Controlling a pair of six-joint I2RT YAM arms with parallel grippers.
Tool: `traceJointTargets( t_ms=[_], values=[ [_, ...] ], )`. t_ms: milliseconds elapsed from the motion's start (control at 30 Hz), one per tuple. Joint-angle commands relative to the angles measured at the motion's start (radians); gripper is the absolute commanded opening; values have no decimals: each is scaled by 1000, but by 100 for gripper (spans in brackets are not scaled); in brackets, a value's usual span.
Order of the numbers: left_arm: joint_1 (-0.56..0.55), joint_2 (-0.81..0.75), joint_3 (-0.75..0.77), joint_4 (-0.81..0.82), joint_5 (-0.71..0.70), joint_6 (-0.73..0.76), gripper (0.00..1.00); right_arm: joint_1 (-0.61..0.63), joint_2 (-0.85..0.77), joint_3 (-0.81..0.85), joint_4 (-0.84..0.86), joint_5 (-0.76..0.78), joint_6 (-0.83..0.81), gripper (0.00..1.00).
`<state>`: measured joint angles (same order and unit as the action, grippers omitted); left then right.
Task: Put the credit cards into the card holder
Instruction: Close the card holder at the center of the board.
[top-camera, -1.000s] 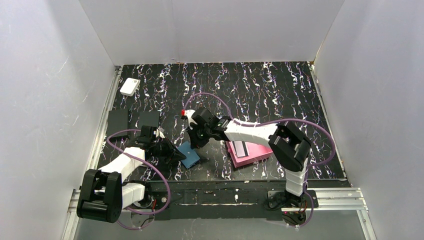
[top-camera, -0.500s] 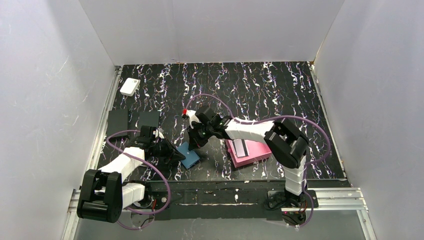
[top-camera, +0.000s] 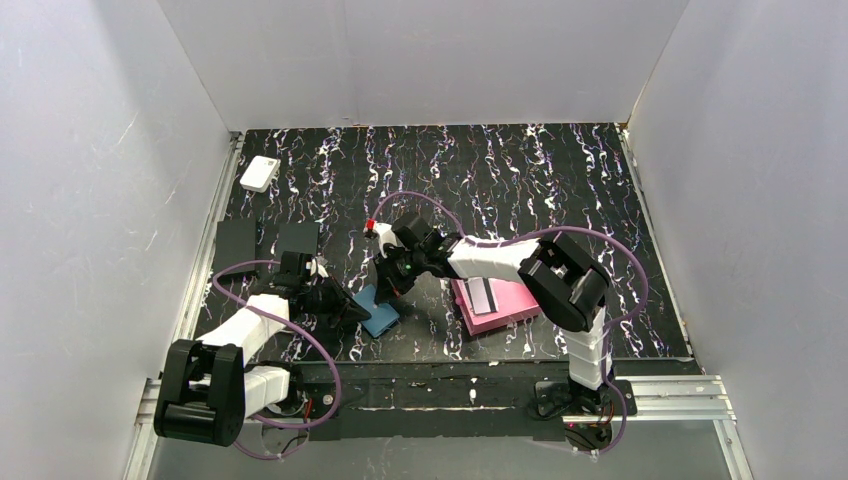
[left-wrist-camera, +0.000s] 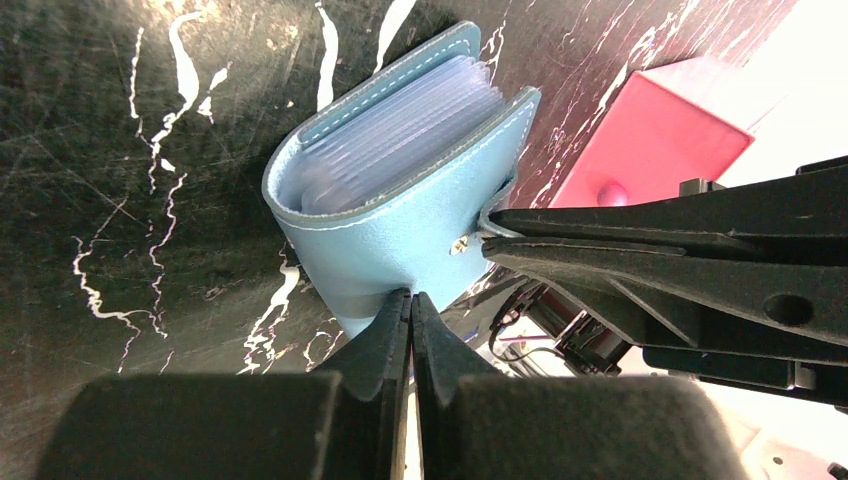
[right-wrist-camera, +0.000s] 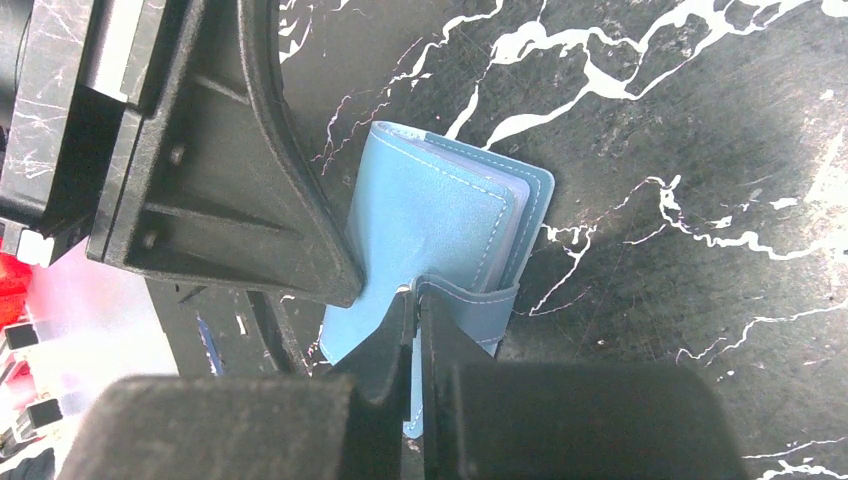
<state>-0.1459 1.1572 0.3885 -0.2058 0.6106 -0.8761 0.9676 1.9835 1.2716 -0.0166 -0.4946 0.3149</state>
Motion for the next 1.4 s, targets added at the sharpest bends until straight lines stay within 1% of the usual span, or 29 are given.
traceJointTargets(
  t_ms=[0, 167, 367, 500, 700, 767, 900, 1133, 1267, 1367],
  values=[
    [-7, 8, -20, 3, -69, 8, 0, 65, 32, -30, -42, -109, -3, 1],
    [-7, 15, -18, 11, -70, 2, 0, 98, 13, 5, -141, 27, -71, 1],
    [-7, 14, -24, 15, -79, -6, 0, 164, 11, 32, -214, 188, -127, 1],
    [-7, 9, -32, 15, -90, -5, 0, 215, 8, 28, -230, 282, -141, 1],
    [-7, 4, -45, 26, -98, -15, 0, 283, -2, -9, -204, 393, -125, 1],
    [-7, 1, -49, 29, -100, -16, 0, 313, -5, -26, -191, 453, -137, 1],
    [-7, 3, -60, 37, -101, -18, 0, 362, -6, -71, -132, 524, -167, 1],
    [-7, -7, -74, 50, -103, -26, 0, 403, 32, -101, -83, 516, -168, 1],
    [-7, -3, -73, 58, -99, -27, 0, 408, 51, -154, -6, 458, -147, 1],
    [-7, -7, -70, 59, -99, -29, 0, 411, 75, -169, 7, 446, -144, 1]
  ],
)
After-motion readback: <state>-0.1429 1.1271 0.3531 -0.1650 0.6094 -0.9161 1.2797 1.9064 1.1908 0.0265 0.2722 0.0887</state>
